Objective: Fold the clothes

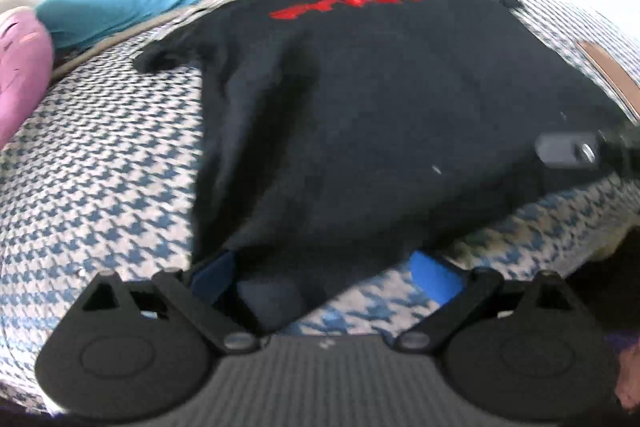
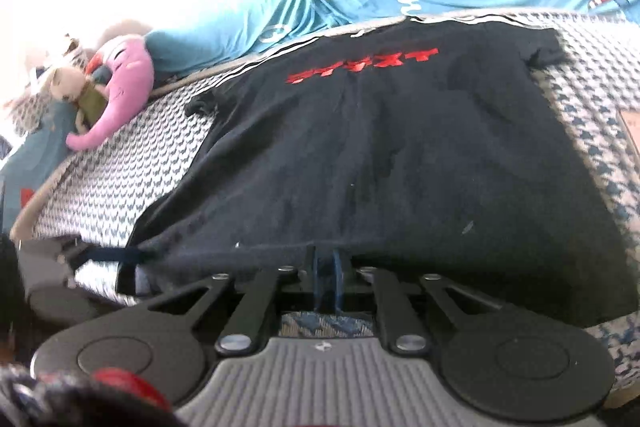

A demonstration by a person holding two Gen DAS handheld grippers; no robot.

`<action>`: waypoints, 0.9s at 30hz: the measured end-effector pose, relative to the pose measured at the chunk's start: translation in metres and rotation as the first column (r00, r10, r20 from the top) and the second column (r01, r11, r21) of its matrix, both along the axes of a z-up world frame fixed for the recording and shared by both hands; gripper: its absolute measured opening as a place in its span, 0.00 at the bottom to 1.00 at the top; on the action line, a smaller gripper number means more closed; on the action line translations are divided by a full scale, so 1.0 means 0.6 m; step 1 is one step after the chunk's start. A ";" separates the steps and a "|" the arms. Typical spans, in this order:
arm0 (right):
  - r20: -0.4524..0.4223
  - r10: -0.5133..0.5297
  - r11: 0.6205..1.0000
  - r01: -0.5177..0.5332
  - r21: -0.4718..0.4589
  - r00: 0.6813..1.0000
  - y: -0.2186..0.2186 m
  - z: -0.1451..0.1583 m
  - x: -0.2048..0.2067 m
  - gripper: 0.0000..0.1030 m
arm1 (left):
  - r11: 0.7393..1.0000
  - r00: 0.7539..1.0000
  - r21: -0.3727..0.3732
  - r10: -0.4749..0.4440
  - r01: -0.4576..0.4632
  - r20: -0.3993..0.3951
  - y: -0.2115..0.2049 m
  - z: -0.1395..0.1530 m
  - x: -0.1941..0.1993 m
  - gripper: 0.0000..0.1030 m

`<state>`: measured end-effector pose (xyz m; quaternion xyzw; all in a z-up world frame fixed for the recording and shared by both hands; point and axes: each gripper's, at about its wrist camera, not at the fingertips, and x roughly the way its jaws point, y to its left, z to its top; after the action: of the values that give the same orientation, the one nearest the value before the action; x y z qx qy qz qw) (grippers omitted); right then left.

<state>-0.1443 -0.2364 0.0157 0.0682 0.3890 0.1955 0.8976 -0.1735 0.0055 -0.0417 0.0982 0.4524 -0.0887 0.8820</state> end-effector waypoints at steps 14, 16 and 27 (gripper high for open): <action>0.109 0.256 0.916 -0.205 -0.345 0.960 0.071 -0.031 -0.045 0.37 | 0.988 0.991 -0.090 0.125 -0.128 -0.037 0.024 -0.008 0.063 0.97; 0.118 0.280 0.896 -0.216 -0.388 0.953 0.078 -0.037 -0.043 0.37 | 0.986 0.990 -0.095 0.133 -0.136 -0.037 0.027 -0.010 0.071 0.97; 0.168 0.285 0.888 -0.194 -0.418 0.944 0.083 -0.037 -0.023 0.10 | 0.966 0.980 -0.164 0.191 -0.198 -0.060 0.053 -0.005 0.093 0.97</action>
<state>-0.1583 -0.1864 -0.0067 -0.1859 0.3220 0.2292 0.8996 -0.1175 0.0371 -0.0444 -0.0239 0.4696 -0.0422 0.8815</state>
